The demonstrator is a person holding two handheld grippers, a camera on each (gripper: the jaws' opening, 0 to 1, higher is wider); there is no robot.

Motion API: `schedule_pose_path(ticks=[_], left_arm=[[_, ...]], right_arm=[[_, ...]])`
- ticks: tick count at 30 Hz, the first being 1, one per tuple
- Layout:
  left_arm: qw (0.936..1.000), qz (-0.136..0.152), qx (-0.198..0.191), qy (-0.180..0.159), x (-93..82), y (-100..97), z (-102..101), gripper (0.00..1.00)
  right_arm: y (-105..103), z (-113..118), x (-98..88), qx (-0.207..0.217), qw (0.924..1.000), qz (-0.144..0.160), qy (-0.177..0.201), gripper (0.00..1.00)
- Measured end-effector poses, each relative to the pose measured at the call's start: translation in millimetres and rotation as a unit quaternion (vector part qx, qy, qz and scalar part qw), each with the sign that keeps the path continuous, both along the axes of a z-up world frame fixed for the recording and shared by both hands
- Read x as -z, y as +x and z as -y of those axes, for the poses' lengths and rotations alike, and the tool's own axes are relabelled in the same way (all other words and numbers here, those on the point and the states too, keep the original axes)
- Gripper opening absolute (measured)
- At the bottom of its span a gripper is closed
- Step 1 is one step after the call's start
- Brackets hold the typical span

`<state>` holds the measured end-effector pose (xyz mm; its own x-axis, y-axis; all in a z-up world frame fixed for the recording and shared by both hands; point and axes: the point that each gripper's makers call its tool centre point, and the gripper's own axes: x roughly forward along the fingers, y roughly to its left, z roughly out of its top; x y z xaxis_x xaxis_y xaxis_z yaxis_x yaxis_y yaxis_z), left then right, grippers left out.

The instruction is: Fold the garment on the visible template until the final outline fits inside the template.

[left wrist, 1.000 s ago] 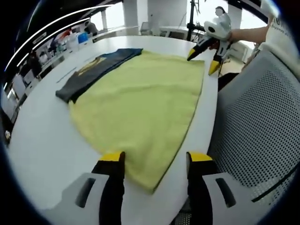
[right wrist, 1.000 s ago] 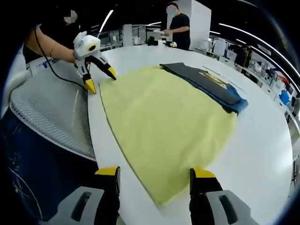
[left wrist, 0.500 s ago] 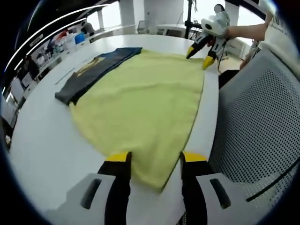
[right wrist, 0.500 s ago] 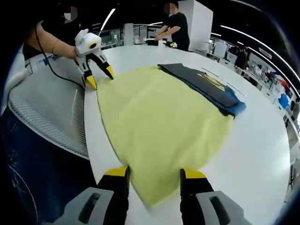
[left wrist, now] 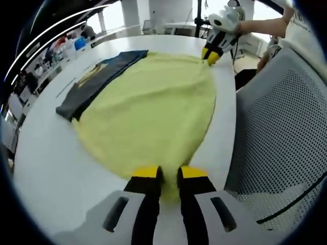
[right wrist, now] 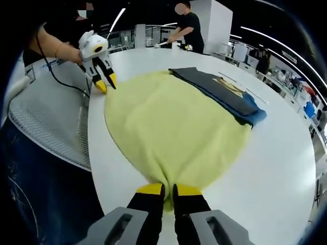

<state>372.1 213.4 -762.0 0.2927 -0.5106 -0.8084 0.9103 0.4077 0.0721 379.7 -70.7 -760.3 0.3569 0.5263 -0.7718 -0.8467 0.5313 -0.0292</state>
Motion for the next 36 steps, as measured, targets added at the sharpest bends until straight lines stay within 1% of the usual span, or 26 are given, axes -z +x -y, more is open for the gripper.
schedule_pose_path(ticks=[3, 11, 18, 20, 27, 32, 36], left_arm=[[1.0, -0.003, 0.0, -0.002, -0.1, 0.9, 1.4, 0.03], [0.9995, 0.014, 0.013, 0.023, -0.6, -1.6, -2.0, 0.01], [0.9998, 0.013, 0.001, 0.018, -5.8, -3.6, -4.3, 0.01], [0.9999, 0.008, -0.005, 0.014, -7.5, -5.6, -4.3, 0.01], [0.9999, -0.008, -0.007, 0.009, -12.4, -18.3, -4.0, 0.01], [0.9997, -0.02, -0.005, 0.01, -15.1, -29.6, -6.1, 0.01], [0.9996, -0.026, -0.003, 0.011, -17.4, -36.3, -6.1, 0.01]], right_arm=[[0.4, 0.2, 0.3, -0.005, 1.0, 0.002, -0.004, 0.0], [-3.4, 0.9, -3.3, -0.003, 1.0, -0.006, 0.007, 0.0], [-8.0, 0.3, -10.1, -0.002, 0.9997, -0.014, 0.021, 0.0], [-10.6, -0.1, -10.7, -0.005, 0.9996, -0.016, 0.021, 0.0], [-22.8, -0.1, -14.2, -0.019, 0.9992, -0.031, 0.02, 0.0], [-39.0, -3.2, -18.8, -0.04, 0.9978, -0.047, 0.025, 0.0], [-47.5, -3.7, -21.4, -0.049, 0.9969, -0.055, 0.025, 0.0]])
